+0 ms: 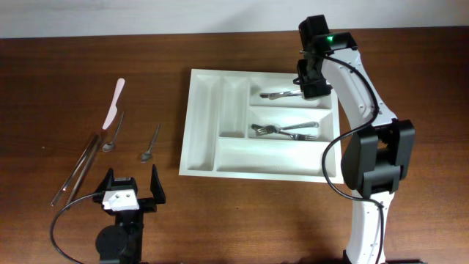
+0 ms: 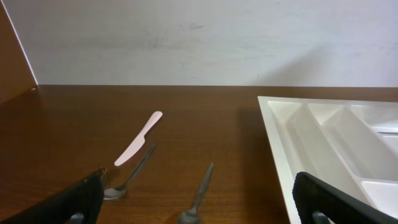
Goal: Pack container
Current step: 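Raise the right gripper away to the upper right corner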
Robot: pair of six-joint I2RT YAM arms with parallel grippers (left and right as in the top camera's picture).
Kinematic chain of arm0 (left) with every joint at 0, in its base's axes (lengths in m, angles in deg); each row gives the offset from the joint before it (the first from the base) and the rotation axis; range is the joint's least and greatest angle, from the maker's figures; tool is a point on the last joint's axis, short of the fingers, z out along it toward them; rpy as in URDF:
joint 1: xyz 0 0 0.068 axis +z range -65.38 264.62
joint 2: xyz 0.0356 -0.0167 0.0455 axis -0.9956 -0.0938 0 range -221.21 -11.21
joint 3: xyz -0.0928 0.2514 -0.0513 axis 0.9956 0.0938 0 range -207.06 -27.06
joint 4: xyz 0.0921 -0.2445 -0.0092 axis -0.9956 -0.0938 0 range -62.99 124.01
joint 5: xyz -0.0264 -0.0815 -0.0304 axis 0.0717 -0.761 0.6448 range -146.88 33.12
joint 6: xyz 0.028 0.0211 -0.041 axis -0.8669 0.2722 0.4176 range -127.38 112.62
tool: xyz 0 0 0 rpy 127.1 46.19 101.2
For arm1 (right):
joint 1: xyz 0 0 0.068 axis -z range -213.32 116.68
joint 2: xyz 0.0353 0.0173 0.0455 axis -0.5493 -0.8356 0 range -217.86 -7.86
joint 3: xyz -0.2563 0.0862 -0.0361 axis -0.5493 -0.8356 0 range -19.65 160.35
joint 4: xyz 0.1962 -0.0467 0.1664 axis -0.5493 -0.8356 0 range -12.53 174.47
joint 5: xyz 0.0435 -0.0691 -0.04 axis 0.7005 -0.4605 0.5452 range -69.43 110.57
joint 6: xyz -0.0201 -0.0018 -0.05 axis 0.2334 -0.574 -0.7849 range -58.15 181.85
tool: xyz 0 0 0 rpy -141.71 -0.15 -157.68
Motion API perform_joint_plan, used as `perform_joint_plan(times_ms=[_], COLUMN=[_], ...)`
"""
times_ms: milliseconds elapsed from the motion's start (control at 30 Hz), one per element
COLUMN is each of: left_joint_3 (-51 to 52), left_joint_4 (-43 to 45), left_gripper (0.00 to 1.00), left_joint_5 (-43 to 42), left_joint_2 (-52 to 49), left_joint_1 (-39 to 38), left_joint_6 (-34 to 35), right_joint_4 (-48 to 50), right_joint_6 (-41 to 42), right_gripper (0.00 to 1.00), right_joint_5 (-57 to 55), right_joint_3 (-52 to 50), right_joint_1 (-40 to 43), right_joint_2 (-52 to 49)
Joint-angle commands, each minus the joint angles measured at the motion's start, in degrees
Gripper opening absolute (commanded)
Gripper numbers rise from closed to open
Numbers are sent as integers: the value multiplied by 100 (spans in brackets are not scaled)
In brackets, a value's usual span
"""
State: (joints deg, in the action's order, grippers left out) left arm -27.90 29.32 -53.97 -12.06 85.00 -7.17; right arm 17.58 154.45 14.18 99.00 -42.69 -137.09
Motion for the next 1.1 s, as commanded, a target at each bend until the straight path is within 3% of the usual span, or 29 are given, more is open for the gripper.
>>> perform_joint_plan(times_ms=[0,167,200,300,367,433,533,733,867,1067], left_joint_3=[26,26,26,26,26,26,26,26,26,26], left_joint_4=[0,0,0,0,0,0,0,0,0,0], left_gripper=[99,99,99,99,99,99,99,99,99,99], left_joint_5=[-61,-61,-63,-61,-61,-63,-61,-61,-61,-61], left_joint_2=[50,50,50,50,50,50,50,50,50,50], left_joint_1=[-24,-24,-24,-24,-24,-22,-22,-24,-24,-22], left_joint_6=[17,17,17,17,17,17,15,17,17,17], right_joint_4=[9,111,142,258,490,680,999,979,474,-544], right_joint_6=[133,74,68,-131,-638,-1001,-1762,-3722,-5388,-7215], right_gripper=[4,4,8,43,57,61,64,82,91,93], right_joint_5=[11,11,11,15,17,20,195,293,44,-186], right_joint_3=[-81,-81,-81,-81,-81,-81,-66,442,883,1399], right_joint_1=[-7,-11,-11,-11,-11,-11,-9,142,457,1235], right_joint_2=[-210,-232,-232,-232,-232,-232,-227,-79,212,455])
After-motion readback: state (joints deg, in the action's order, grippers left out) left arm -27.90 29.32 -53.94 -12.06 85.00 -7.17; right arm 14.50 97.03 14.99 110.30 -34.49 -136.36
